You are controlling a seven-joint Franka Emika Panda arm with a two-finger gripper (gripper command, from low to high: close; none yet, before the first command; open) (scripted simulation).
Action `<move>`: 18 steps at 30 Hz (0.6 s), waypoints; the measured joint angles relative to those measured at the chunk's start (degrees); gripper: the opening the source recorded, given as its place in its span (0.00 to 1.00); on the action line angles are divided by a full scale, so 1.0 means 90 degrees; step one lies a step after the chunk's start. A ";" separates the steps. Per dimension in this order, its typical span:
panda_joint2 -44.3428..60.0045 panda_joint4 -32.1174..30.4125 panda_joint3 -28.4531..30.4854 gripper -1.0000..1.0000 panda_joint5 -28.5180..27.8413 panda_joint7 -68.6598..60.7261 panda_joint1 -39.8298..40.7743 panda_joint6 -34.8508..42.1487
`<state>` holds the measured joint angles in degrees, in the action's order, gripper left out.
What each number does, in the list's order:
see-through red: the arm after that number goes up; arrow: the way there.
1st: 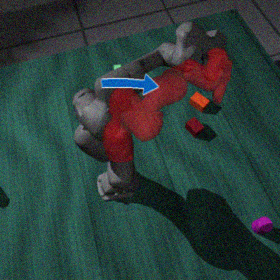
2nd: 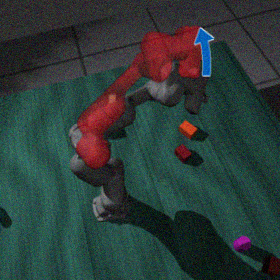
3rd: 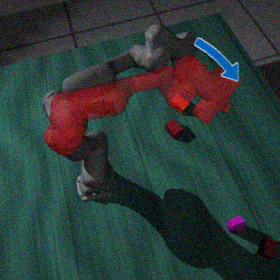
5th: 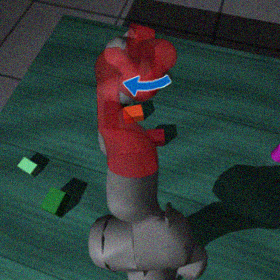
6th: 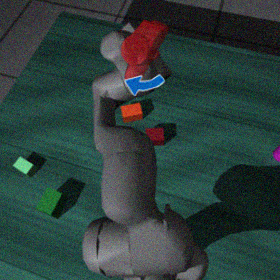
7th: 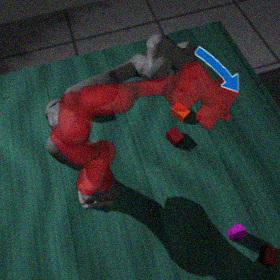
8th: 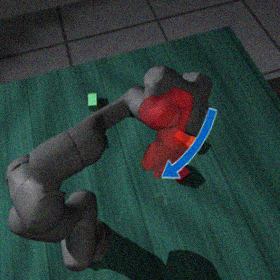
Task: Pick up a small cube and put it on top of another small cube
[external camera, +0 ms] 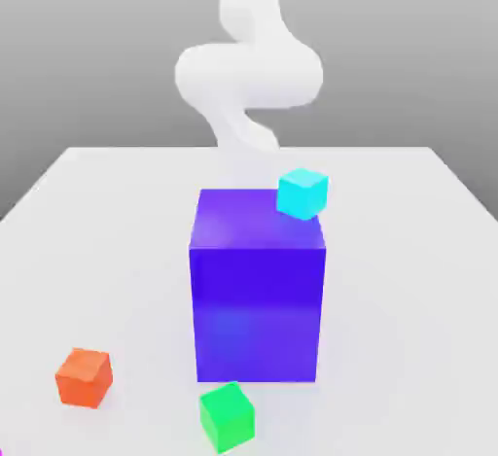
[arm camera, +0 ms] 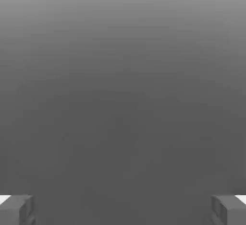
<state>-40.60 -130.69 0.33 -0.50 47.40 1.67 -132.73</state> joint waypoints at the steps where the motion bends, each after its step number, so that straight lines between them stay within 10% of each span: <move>1: 0.0250 0.0051 0.0017 0.50 -0.0020 0.0070 0.0080 -0.0048; 18: 0.4193 0.0870 0.0664 0.50 -0.0037 0.0986 0.1110 -0.0762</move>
<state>-2.87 -122.87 6.30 -0.83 56.27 11.66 -139.59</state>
